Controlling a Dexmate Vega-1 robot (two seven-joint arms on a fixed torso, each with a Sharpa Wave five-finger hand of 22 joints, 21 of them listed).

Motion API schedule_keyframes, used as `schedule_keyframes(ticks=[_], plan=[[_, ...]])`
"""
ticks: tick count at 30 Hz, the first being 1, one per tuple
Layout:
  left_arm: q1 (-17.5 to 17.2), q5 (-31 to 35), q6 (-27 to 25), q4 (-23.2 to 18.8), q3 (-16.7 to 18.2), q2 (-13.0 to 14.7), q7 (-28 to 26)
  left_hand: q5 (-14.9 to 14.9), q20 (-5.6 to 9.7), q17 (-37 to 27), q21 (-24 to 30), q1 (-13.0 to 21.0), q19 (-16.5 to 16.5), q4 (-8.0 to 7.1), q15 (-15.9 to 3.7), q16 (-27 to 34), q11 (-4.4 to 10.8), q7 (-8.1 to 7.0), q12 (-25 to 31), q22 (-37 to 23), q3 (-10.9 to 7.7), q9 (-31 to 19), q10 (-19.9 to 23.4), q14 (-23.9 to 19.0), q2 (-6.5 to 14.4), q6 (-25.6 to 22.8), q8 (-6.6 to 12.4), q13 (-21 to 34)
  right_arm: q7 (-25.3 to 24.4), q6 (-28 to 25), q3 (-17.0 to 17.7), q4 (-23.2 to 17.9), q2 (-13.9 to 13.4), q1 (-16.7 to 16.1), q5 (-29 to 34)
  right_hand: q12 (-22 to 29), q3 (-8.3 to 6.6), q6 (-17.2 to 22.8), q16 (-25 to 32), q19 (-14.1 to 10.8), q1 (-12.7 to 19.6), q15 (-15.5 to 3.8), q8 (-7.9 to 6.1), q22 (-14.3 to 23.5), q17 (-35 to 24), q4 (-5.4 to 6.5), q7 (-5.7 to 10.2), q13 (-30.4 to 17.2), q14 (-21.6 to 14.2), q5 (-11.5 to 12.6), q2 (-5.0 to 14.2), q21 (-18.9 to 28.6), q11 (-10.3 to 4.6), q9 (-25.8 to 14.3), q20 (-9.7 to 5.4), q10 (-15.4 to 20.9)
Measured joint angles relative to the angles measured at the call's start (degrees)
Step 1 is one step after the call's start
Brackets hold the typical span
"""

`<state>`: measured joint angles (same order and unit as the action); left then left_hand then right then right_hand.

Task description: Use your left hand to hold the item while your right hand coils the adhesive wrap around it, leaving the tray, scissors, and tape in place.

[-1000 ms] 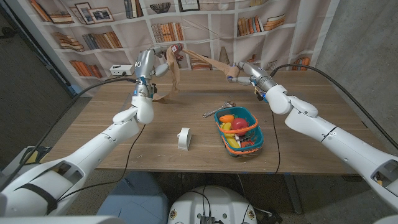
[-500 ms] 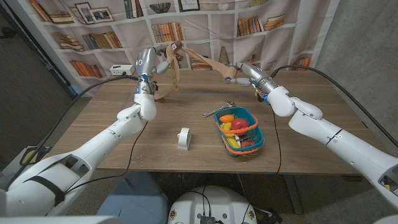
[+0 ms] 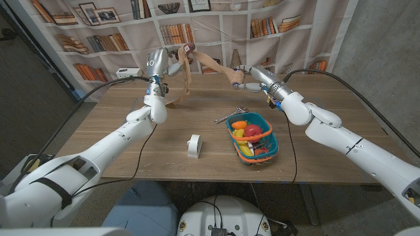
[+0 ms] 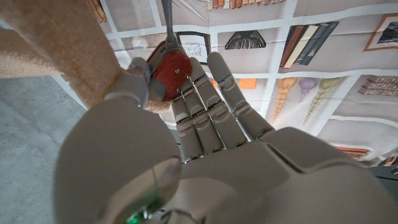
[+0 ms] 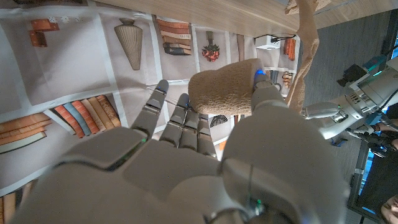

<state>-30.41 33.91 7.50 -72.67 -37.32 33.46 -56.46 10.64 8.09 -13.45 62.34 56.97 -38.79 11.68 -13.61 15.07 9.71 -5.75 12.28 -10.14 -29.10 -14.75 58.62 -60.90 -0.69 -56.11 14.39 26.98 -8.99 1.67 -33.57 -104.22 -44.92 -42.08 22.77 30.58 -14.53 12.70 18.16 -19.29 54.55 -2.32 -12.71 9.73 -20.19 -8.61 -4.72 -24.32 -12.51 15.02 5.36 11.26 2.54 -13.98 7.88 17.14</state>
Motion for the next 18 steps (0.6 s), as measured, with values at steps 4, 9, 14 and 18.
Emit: schedule_keyframes(ticks=[4,9,14,18], plan=[[0.1,2.0,-1.3,-1.6,-0.7,1.0,0.9,0.0,0.0,0.0,0.4,0.1,0.0,0.0,0.0,0.0,0.03,0.1,0.0,0.0,0.0,0.0,0.0,0.0,-0.1,-0.1,-0.05,0.1,0.2,0.7,0.0,-0.2,0.3,-0.1,0.6,0.0,0.0,0.0,-0.4,0.0,0.1,0.0,0.0,0.0,0.0,0.0,0.0,0.0,0.0,0.0,-0.06,0.0,0.0,0.0,0.0,0.0],[0.1,4.5,-3.8,-4.5,-1.6,2.5,3.3,0.0,0.0,0.0,0.4,0.1,0.0,0.0,0.0,0.5,0.14,0.1,0.2,0.0,0.0,-0.4,0.1,0.0,-0.1,-0.1,-0.11,0.3,0.3,1.5,0.0,-0.6,0.5,-0.3,1.5,0.0,0.0,0.0,-0.4,0.3,0.1,0.0,0.0,0.0,0.0,0.0,0.0,0.0,0.0,0.0,-0.08,0.0,-0.01,0.0,0.31,0.0],[0.1,6.6,-5.8,-6.6,-2.4,3.5,5.9,0.0,0.0,-0.2,0.4,0.1,0.0,0.0,0.01,0.5,0.14,0.1,0.2,0.0,0.0,-0.5,0.1,0.0,-0.1,-0.1,-0.21,0.5,0.3,2.4,0.3,-1.4,0.6,-0.7,2.1,0.0,0.0,0.0,-0.4,0.3,0.1,0.0,0.0,0.0,0.0,0.0,0.0,0.0,0.0,0.0,-0.1,0.0,-0.01,0.0,0.31,0.0],[0.4,7.7,-7.1,-7.1,-3.0,4.0,7.6,0.0,0.0,-0.3,0.4,0.1,0.0,-0.01,0.01,0.5,0.14,0.1,0.2,0.0,0.01,-0.4,0.1,0.0,-0.1,-0.1,-0.22,0.5,0.2,2.9,0.7,-2.0,0.5,-1.3,2.4,0.0,0.0,0.0,-0.4,0.3,0.1,0.0,0.0,0.0,0.0,0.0,0.0,0.0,0.0,0.0,-0.08,0.0,-0.01,0.0,0.31,0.0]])
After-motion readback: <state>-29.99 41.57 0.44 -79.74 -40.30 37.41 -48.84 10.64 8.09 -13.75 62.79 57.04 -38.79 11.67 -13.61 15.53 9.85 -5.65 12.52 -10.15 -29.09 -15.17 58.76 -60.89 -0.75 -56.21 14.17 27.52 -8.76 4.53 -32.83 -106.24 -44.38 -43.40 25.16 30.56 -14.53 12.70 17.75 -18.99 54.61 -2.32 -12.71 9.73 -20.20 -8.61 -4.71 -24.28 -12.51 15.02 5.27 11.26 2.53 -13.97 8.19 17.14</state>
